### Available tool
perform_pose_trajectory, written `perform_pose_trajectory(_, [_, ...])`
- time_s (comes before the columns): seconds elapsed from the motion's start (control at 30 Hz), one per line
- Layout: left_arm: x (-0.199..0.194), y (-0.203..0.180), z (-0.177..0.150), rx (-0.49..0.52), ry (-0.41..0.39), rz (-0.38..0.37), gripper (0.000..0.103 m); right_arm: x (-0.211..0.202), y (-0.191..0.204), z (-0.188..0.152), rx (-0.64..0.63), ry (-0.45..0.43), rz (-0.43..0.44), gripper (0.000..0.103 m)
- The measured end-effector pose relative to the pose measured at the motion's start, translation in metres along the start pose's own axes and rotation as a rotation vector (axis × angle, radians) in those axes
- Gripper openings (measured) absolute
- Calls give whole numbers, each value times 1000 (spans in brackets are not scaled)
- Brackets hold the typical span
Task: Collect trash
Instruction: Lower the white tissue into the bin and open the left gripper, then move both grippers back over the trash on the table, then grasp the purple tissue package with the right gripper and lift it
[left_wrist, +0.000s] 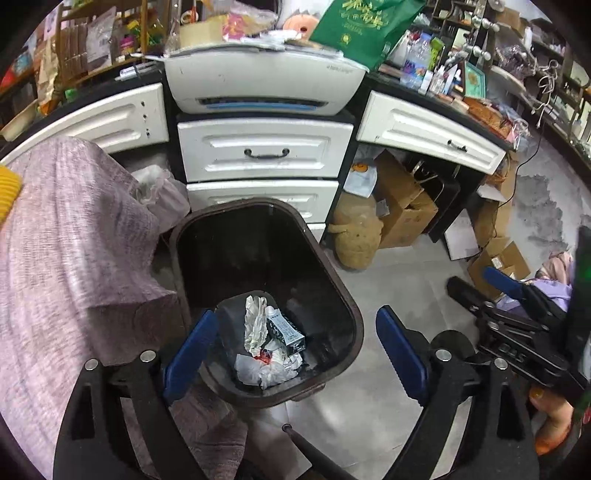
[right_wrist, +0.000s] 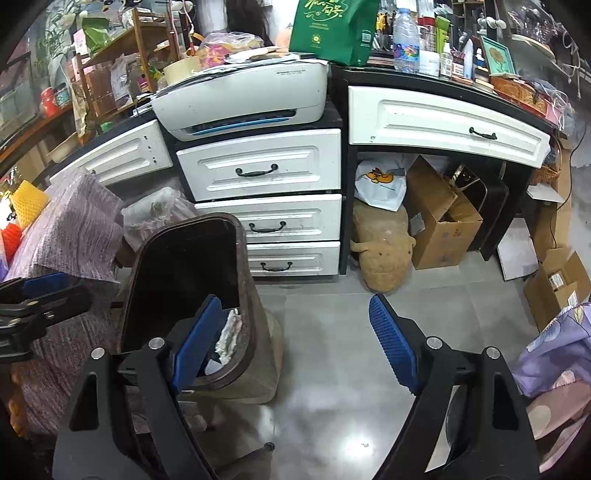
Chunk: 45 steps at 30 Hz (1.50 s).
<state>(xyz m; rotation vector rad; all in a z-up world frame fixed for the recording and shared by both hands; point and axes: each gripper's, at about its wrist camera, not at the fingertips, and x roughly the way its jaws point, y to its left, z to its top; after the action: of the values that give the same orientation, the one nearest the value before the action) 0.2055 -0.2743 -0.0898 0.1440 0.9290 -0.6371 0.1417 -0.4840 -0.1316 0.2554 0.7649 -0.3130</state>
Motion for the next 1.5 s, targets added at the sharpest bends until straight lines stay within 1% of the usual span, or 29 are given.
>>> perform_pose_trajectory(0.13, [-27,5,-6,2,-34,-10,91,-5,11,4,-8,-4,35,82])
perform_pose_trajectory(0.3, [-66,20,-16,-6,-94,14,94,-14,36,13,-37,-13,107,82])
perform_pose_trajectory(0.5, [-112,50,-28,-39,-197,110,96,-31,95,21,-166,-38,203,82])
perform_pose_trajectory(0.63, [-137,77,-38,-81,-245,185,97,-41,138,28,-230,-37,301,82])
perform_pose_trajectory(0.8, [-162,119,-55,-150,-259,268,97,-52,193,33,-318,-30,408,82])
perform_pose_trajectory(0.97, [-184,161,-75,-230,-262,355,97,-61,241,30,-393,-21,486,82])
perform_pose_trajectory(1.1, [-202,193,-90,-289,-271,412,97,-68,275,30,-443,-14,535,82])
perform_pose_trajectory(1.23, [-216,218,-104,-329,-265,461,97,-69,313,26,-492,13,580,82])
perform_pose_trajectory(1.4, [-230,246,-119,-373,-261,484,97,-59,351,27,-519,79,639,82])
perform_pose_trajectory(1.5, [-233,257,-125,-398,-255,483,97,-51,376,30,-529,123,672,82])
